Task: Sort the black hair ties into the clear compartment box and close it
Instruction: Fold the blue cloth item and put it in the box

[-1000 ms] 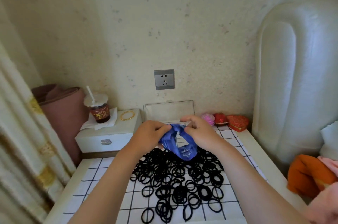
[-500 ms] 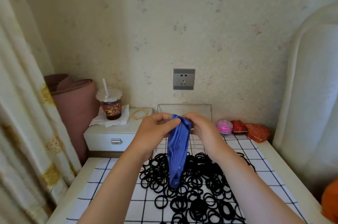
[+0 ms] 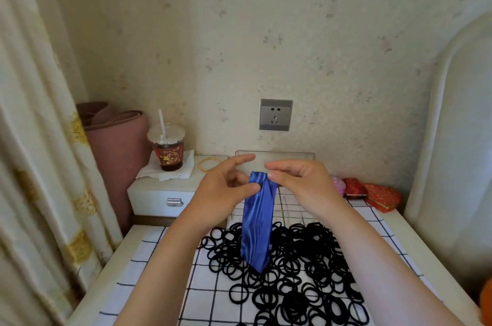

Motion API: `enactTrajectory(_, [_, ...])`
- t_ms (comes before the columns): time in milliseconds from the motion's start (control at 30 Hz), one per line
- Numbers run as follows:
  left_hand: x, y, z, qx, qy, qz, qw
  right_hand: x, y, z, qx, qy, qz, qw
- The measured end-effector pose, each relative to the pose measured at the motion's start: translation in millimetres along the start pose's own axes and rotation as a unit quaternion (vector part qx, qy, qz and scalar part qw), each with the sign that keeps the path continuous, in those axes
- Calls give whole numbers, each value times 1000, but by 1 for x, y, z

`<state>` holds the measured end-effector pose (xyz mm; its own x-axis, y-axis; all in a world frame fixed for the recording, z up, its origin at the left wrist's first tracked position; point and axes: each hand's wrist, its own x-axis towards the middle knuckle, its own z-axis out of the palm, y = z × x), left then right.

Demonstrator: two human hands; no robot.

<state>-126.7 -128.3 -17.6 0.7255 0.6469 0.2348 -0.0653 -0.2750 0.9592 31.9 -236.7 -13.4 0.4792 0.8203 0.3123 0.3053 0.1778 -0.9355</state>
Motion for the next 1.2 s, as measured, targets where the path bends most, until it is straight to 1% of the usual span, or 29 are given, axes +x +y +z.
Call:
enactTrajectory(67, [-3,1,0,34,-6,0,999,1,-3,-3,-38,-23,-18,999])
enactTrajectory(133, [-4,4,3,36,12,0,999,2,-5,-5,-57,-30,-35,997])
enactTrajectory(200, [-3,9,5,32,32,8,999,3,-5,-4,-49,-16,-47,998])
enactTrajectory(233, [-1,11,6,24,35,13,999,4,-5,-2,-26,-13,-41,999])
enactTrajectory(300, [3,14,8,-8,35,14,999,3,-4,-1,15,-38,4,999])
enactTrajectory(400, [8,15,9,-44,47,18,998,-2,3,2,-8,-108,74,991])
enactTrajectory(500, [12,13,9,-27,71,11,997,-4,13,5,-6,-95,106,990])
enactTrajectory(567, [14,9,8,-12,101,11,995,-4,18,7,22,-86,118,989])
enactTrajectory(633, [15,5,6,10,123,8,992,-5,20,10,49,-99,129,986])
enactTrajectory(700, [15,0,4,22,133,-3,991,-7,26,14,16,-125,143,982])
enactTrajectory(767, [13,-5,2,6,143,-31,989,-6,32,16,-28,-108,148,983])
enactTrajectory(833, [10,-9,2,-30,130,-90,987,-4,34,18,-30,-70,137,988])
enactTrajectory(900, [6,-17,1,-37,61,-165,984,-3,35,18,-32,-44,109,993])
enactTrajectory(933, [4,-20,0,-19,16,-188,982,-2,36,18,-41,-34,98,994])
enactTrajectory(967, [2,-23,-1,-2,-20,-194,981,-2,37,17,-48,-29,91,994])
enactTrajectory(1000, [0,-25,-1,10,-42,-183,982,-3,37,17,-52,-25,87,995])
enactTrajectory(1033, [-1,-26,-1,13,-48,-165,985,-3,36,16,-54,-17,85,995])
enactTrajectory(1200, [-3,-26,6,50,-13,-100,994,-2,34,15,-51,1,83,995])
